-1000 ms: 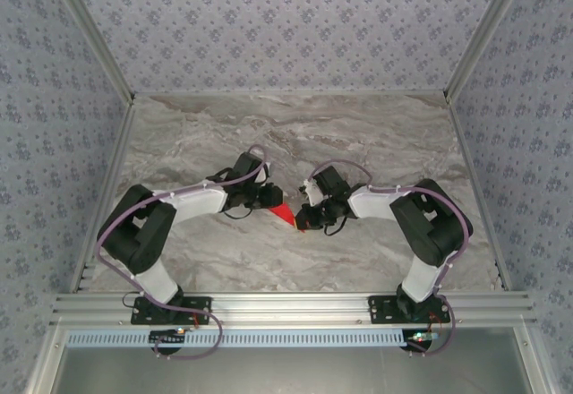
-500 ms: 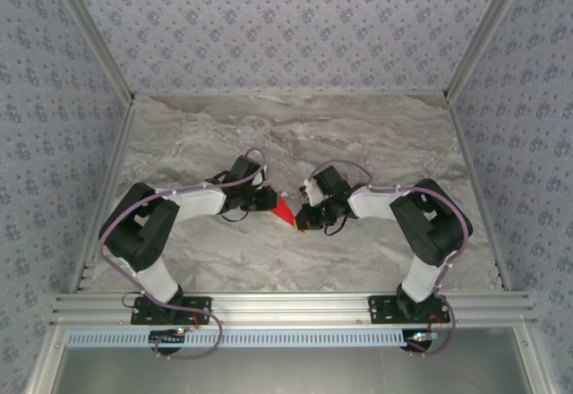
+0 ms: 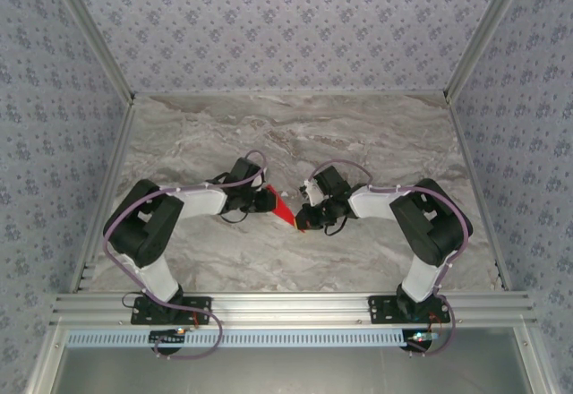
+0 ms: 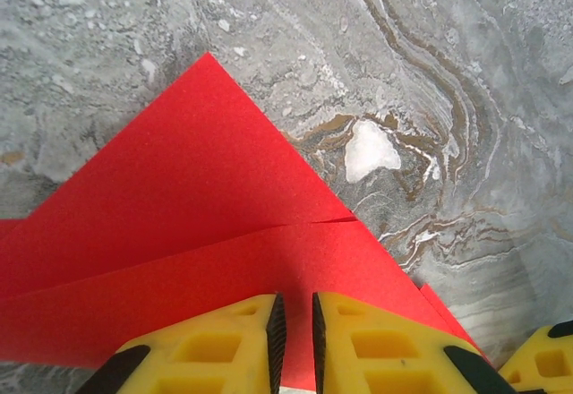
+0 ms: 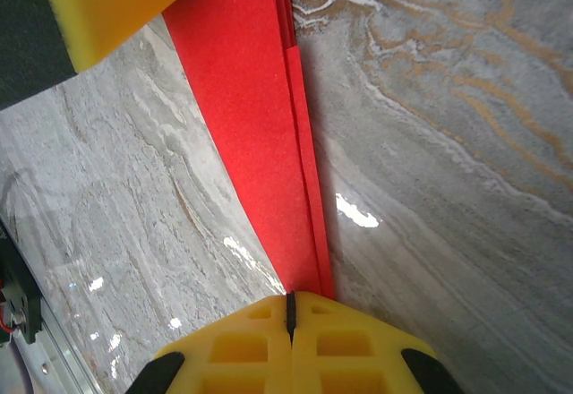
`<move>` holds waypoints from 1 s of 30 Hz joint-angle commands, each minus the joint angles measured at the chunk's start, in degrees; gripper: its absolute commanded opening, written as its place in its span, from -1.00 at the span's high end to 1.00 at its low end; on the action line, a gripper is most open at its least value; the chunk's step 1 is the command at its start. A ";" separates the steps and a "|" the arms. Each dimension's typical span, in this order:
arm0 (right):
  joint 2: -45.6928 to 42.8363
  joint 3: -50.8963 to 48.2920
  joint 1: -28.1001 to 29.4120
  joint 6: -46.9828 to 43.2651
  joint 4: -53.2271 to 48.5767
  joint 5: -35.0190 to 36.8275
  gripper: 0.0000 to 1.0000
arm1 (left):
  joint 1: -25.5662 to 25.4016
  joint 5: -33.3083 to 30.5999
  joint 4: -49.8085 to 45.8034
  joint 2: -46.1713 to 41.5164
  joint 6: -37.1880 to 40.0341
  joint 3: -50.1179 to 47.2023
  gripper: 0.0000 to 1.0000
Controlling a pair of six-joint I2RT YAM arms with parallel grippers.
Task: Fold a paper plane with a square sheet of paper (pick it up from the middle)
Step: Fold the wing for the fifth time at the center of the table.
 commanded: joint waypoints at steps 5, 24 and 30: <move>3.54 -3.50 -0.63 -1.77 -8.05 5.44 1.00 | 7.32 -1.93 0.66 0.48 -1.33 -3.75 0.58; 3.72 -3.60 -0.45 -1.16 -7.37 4.53 1.00 | 17.71 2.46 3.10 -15.12 -6.83 -9.62 0.56; 3.79 -3.56 -0.42 -1.03 -7.65 4.80 1.00 | 7.48 -0.22 8.36 -23.61 -12.45 -14.06 0.59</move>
